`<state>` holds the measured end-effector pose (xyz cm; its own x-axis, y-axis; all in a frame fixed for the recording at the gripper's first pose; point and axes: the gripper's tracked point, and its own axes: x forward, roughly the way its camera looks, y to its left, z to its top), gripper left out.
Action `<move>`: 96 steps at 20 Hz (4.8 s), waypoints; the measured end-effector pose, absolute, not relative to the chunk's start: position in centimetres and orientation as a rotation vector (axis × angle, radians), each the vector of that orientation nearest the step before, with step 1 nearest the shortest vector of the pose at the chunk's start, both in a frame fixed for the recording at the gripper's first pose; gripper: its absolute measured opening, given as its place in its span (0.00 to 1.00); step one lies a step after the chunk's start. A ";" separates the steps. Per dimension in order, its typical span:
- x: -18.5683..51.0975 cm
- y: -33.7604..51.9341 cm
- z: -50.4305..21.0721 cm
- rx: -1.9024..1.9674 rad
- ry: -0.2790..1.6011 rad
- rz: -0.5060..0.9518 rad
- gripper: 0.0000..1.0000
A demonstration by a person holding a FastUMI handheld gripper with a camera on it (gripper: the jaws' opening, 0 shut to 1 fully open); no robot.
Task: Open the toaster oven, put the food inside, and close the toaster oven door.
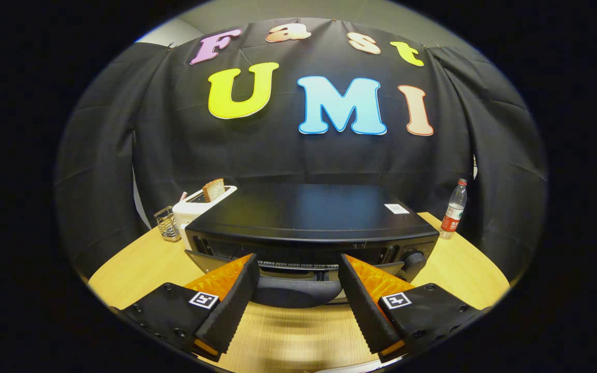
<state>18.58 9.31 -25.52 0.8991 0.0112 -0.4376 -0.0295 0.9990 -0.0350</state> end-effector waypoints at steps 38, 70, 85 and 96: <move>1.5 6.0 -30.0 0.097 1.066 0.406 0.98; -3.5 -4.9 -35.6 0.399 1.536 0.351 0.94; -4.2 -5.5 -38.5 0.456 1.600 0.229 0.05; -4.4 0.7 -35.4 0.562 1.528 0.317 0.02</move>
